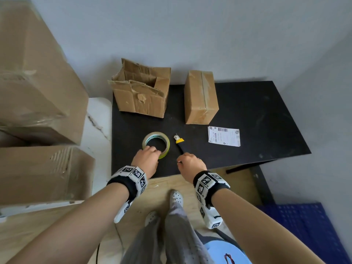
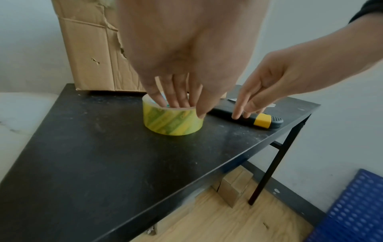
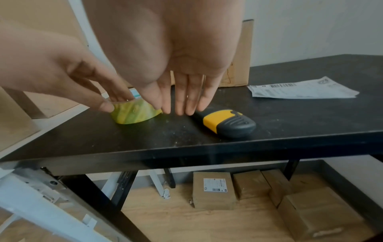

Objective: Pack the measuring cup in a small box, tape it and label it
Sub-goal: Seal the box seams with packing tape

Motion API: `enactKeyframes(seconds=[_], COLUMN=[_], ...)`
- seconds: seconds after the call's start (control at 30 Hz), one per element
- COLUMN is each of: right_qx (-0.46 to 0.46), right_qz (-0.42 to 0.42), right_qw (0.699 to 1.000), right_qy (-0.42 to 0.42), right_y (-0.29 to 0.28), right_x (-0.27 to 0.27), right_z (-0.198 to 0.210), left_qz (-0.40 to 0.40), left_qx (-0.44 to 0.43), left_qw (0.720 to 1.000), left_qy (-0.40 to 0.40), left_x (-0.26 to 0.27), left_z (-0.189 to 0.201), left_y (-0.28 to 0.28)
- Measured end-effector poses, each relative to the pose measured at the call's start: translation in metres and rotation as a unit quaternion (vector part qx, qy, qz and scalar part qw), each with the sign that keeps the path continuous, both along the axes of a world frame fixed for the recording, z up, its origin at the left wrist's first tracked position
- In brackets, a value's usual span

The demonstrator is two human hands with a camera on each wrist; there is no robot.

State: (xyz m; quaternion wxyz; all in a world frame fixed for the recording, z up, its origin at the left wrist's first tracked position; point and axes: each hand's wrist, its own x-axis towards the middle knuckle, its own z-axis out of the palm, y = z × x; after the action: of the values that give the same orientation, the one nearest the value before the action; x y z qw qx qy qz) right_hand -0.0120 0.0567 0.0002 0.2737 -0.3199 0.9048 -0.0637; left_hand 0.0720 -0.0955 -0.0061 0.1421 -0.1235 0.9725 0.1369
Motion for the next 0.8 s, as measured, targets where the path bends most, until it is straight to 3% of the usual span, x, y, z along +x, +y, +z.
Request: enactKeyframes(seconds=[0.1, 0.17, 0.27, 0.37, 0.5, 0.6, 0.8], right_qx=[-0.014, -0.032, -0.075, -0.136, -0.214, -0.279, -0.317], right_qz=[-0.019, -0.039, -0.077, -0.115, -0.187, -0.210, -0.200], right_qw=[0.999, 0.998, 0.992, 0.980, 0.950, 0.929, 0.926], right_qy=[-0.024, -0.042, -0.068, -0.085, -0.127, -0.119, -0.046], right_y=[0.000, 0.000, -0.002, -0.007, -0.017, -0.020, -0.018], right_x=[0.003, 0.002, 0.000, -0.002, -0.004, -0.003, -0.005], right_z=[-0.004, -0.004, -0.001, 0.005, 0.018, 0.031, 0.061], left_qz=[-0.010, 0.002, 0.048, 0.113, 0.122, 0.112, 0.108], left_qx=[-0.049, -0.032, 0.058, 0.162, 0.207, 0.220, 0.208], left_qw=[0.999, 0.999, 0.995, 0.971, 0.951, 0.943, 0.939], left_qy=[-0.020, -0.006, 0.070, 0.136, 0.195, 0.224, 0.251], left_x=[-0.001, 0.003, 0.011, 0.018, 0.020, 0.019, 0.011], left_z=[-0.002, -0.005, -0.004, 0.003, 0.016, 0.027, 0.048], left_y=[0.001, 0.001, -0.003, -0.006, -0.006, -0.004, 0.001])
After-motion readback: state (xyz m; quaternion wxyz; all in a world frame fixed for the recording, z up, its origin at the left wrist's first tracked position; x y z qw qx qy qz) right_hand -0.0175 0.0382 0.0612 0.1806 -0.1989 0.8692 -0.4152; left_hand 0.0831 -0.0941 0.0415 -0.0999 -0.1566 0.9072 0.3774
